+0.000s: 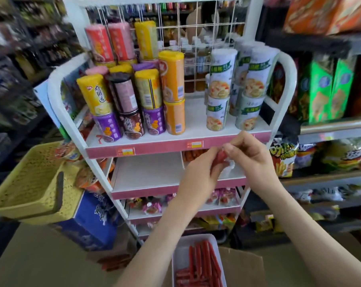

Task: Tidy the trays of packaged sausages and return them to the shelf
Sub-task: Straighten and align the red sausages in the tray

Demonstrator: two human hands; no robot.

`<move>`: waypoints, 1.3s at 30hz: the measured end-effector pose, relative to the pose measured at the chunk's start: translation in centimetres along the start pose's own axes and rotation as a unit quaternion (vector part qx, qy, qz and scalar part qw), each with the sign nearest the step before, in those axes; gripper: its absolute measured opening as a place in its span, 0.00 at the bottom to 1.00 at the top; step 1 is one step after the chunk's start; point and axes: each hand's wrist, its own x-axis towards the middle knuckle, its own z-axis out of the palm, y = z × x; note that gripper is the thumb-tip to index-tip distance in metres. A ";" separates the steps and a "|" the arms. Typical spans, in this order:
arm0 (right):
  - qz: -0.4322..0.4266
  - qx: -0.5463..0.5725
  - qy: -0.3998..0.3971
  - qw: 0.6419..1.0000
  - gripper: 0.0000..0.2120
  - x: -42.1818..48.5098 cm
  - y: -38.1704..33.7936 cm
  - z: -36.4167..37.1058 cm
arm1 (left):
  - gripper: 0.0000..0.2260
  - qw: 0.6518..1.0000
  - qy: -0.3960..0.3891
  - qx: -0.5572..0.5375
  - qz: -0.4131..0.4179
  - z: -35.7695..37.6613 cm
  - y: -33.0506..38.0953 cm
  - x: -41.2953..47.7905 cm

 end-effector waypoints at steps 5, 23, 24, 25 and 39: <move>0.000 0.001 -0.007 1.000 0.04 0.8 0.4 0.4 | 0.15 0.999 0.019 -0.005 0.027 -0.3 -0.9 0.7; -0.087 -0.215 -0.095 0.968 0.08 -0.2 4.9 1.1 | 0.29 0.898 0.067 -0.309 -0.305 -0.6 -2.9 0.7; -0.073 -0.199 -0.086 0.973 0.09 -0.3 4.9 1.1 | 0.29 0.935 0.112 -0.256 -0.220 -0.9 -2.7 0.2; -0.073 -0.192 -0.077 0.976 0.09 -0.2 4.9 1.1 | 0.24 0.956 0.138 -0.228 -0.119 -1.1 -2.6 -0.3; -0.189 -0.431 -0.086 0.878 0.13 0.5 2.9 1.5 | 0.07 0.982 0.124 -0.104 0.094 -3.0 -1.8 -2.1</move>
